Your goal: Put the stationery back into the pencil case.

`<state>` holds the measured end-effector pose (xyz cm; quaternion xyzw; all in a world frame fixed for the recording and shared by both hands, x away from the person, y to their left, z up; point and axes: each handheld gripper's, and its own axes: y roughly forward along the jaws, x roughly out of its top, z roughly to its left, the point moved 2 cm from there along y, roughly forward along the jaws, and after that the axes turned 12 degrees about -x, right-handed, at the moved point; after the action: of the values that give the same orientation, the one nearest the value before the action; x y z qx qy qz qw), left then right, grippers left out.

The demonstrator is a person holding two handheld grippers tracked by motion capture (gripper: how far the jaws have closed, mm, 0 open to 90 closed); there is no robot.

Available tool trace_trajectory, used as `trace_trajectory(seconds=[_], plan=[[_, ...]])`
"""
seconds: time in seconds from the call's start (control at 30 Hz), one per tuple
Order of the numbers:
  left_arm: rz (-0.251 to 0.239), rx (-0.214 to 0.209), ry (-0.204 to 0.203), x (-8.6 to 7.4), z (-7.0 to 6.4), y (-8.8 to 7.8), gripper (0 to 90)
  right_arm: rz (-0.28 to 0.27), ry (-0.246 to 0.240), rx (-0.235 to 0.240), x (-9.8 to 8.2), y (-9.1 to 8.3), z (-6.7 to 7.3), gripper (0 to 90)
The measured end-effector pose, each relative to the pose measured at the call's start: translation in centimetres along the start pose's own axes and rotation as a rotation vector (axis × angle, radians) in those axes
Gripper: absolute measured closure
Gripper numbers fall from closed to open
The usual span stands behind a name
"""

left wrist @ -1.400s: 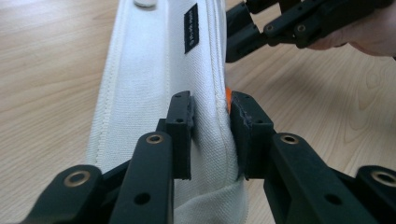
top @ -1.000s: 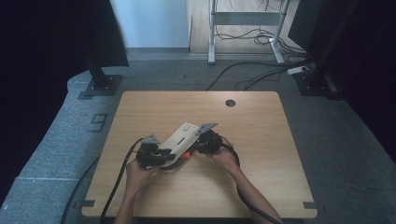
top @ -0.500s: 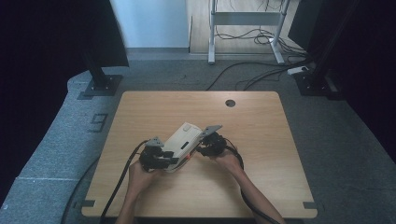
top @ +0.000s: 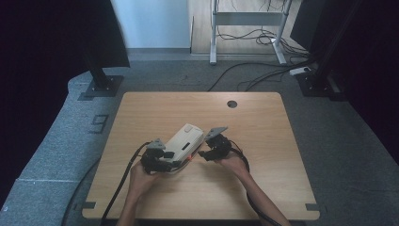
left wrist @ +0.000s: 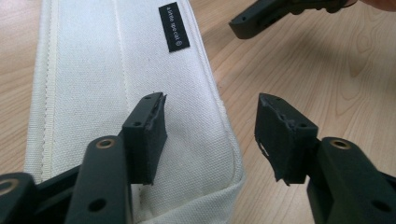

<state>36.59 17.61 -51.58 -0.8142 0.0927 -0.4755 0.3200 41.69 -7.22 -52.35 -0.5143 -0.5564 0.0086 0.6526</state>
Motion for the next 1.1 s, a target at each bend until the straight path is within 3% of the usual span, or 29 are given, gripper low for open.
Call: trace_trajectory(seconds=[0.23,0.4,0.87,1.1], plan=[[-0.032,0.026,0.007,0.3,-0.3,-0.9,26.1,-0.018,0.017,0.004,-0.1,-1.0,-0.2,21.5],[-0.003,0.027,0.019,0.2,-0.5,-1.4,19.6,-0.021,0.036,0.009,-0.5,-2.1,-0.6,13.9],[0.015,0.088,0.051,-0.4,-0.8,-2.7,13.8,-0.029,0.031,-0.041,-2.6,-4.7,-1.4,4.1],[0.033,0.135,0.055,-1.2,-0.7,-3.5,3.9,-0.035,0.04,-0.077,-3.8,-6.3,-2.2,2.6]])
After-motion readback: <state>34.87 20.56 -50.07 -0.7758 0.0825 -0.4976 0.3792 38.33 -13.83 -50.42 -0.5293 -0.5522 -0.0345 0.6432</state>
